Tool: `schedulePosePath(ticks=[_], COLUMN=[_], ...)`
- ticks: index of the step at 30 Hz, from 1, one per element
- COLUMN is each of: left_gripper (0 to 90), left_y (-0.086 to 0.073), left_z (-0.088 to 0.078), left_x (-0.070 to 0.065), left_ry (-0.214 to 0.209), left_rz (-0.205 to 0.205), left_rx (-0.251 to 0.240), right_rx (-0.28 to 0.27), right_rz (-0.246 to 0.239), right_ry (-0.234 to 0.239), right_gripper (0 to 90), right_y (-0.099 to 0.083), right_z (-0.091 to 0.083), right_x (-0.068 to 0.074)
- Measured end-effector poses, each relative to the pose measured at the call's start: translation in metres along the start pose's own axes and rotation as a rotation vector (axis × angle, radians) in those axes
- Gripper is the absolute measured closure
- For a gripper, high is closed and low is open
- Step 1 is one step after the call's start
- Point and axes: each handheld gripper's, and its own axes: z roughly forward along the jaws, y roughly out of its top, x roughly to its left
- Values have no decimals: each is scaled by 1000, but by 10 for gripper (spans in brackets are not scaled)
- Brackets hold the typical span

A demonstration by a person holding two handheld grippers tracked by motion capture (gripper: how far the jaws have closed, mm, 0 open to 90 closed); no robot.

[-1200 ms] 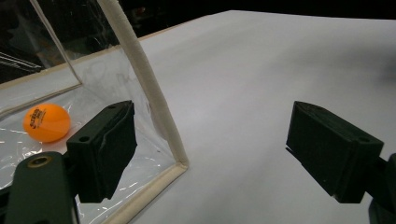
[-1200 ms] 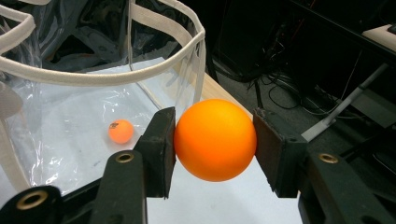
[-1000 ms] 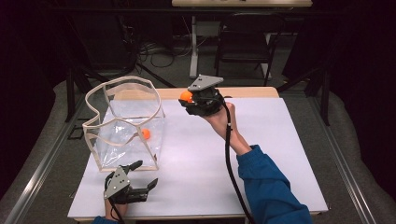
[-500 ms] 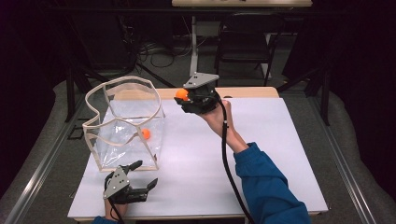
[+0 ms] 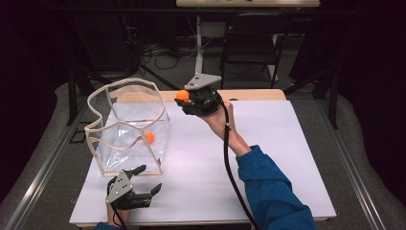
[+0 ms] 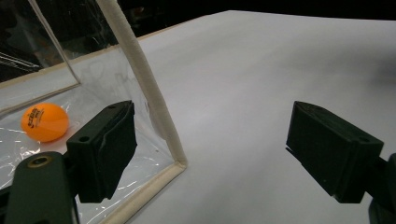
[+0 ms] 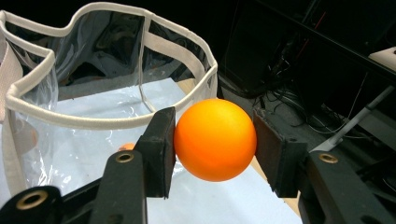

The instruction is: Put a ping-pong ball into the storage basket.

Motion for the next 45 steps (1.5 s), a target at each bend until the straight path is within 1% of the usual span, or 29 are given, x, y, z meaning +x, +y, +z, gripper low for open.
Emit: schedulePosePath(ticks=[9,11,17,31,34,35,37,45], left_gripper=[159,159,159,159,159,159,159,159], left_y=[0,0,0,0,0,0,0,0], left_z=[2,2,1,1,1,0,1,0], left_x=[-1,0,0,0,0,0,-1,0], left_ry=[-5,-5,-7,-9,-8,-8,-8,-6], left_rz=[-5,0,0,-1,-1,4,0,2], left_rx=[1,2,1,6,4,4,3,0], right_rx=[2,5,-1,-12,-13,-14,-16,-24], right_rz=[-10,-13,-11,-21,-30,-28,-32,-29], right_ry=[10,11,12,25,28,29,31,40], right_gripper=[508,508,508,507,507,507,508,507], right_y=[5,6,9,17,20,20,21,26], right_z=[3,5,8,15,16,16,16,19], right_x=[3,3,3,8,9,10,11,11])
